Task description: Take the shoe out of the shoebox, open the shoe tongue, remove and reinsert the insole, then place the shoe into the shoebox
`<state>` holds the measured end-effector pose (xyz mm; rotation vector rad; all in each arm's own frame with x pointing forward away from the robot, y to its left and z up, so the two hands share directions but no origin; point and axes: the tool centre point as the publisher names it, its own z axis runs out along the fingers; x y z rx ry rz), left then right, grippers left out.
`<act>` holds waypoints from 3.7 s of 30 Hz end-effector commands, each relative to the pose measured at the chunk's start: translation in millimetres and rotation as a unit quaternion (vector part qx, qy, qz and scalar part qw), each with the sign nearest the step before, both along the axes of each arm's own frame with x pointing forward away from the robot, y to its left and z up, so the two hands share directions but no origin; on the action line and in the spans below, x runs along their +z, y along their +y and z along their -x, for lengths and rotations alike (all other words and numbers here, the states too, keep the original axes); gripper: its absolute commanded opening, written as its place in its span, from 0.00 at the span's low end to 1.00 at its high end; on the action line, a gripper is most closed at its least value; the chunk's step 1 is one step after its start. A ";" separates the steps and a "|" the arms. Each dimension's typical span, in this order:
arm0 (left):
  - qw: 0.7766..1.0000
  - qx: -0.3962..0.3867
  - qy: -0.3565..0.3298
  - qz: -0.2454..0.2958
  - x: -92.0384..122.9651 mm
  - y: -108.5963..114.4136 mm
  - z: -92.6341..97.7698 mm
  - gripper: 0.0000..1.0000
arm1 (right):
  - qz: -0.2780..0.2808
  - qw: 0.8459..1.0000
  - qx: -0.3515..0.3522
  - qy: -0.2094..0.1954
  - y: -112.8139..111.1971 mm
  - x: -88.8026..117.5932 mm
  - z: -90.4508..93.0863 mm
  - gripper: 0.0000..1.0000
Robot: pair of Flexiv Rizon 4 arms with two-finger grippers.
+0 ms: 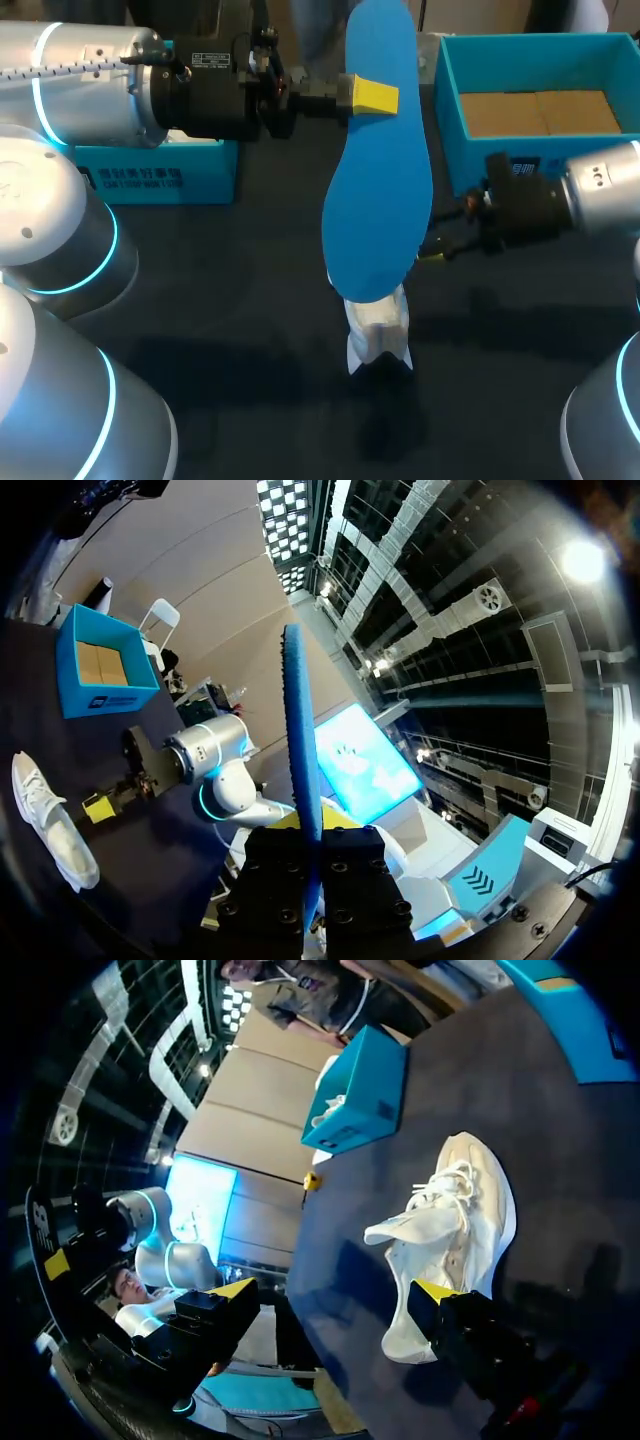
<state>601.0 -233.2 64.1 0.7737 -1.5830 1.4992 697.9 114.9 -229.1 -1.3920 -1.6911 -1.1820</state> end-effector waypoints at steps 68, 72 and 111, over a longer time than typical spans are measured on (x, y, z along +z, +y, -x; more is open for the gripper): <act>0.865 -0.027 -0.501 0.000 -46.0 24.3 -25.4 0.00 | -0.130 0.988 -0.035 0.073 -30.8 113.8 2.4 1.00; 0.794 -0.053 -0.606 0.000 -50.6 27.8 -30.3 0.00 | -0.130 0.988 -0.035 0.073 -30.8 113.8 2.4 1.00; 0.566 -0.045 -0.822 0.037 -72.5 24.4 -43.3 0.00 | -0.130 0.988 -0.035 0.073 -30.8 113.8 2.4 1.00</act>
